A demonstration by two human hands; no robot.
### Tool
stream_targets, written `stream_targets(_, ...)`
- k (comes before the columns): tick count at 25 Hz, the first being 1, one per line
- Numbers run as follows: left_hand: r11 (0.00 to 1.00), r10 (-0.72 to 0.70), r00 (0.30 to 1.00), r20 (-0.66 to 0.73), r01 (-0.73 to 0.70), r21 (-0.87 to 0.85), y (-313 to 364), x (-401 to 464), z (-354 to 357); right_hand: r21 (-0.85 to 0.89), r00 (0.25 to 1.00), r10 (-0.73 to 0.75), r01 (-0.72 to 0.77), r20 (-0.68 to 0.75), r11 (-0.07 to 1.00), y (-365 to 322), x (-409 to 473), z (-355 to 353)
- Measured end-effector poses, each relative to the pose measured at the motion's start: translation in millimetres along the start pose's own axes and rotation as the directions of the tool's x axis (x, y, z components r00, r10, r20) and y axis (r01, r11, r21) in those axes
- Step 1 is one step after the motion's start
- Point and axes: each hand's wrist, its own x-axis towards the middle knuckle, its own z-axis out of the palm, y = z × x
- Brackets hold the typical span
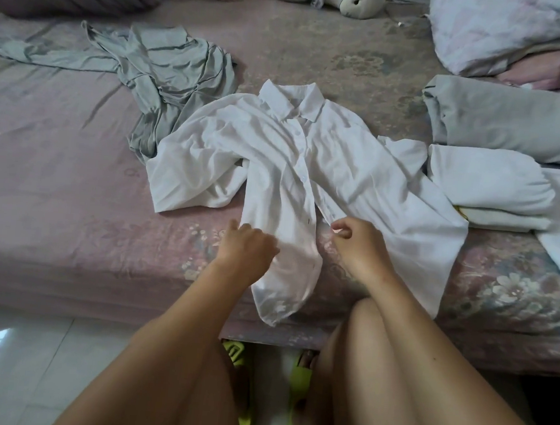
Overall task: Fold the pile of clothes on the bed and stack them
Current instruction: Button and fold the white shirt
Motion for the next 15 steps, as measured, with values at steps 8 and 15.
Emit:
stream_targets(8,0.861,0.035,0.973,-0.23,-0.146,-0.487,45.3,53.4,13.4,-0.173,0.982,-0.183,0.188,0.045,0.967,3.0,43.7,14.5)
stream_targets(15,0.837,-0.339,0.94,-0.028,0.288,-0.464,54.2,73.7,11.8,-0.335,0.985,-0.173,0.158,-0.014,0.929,8.7,53.0,19.9)
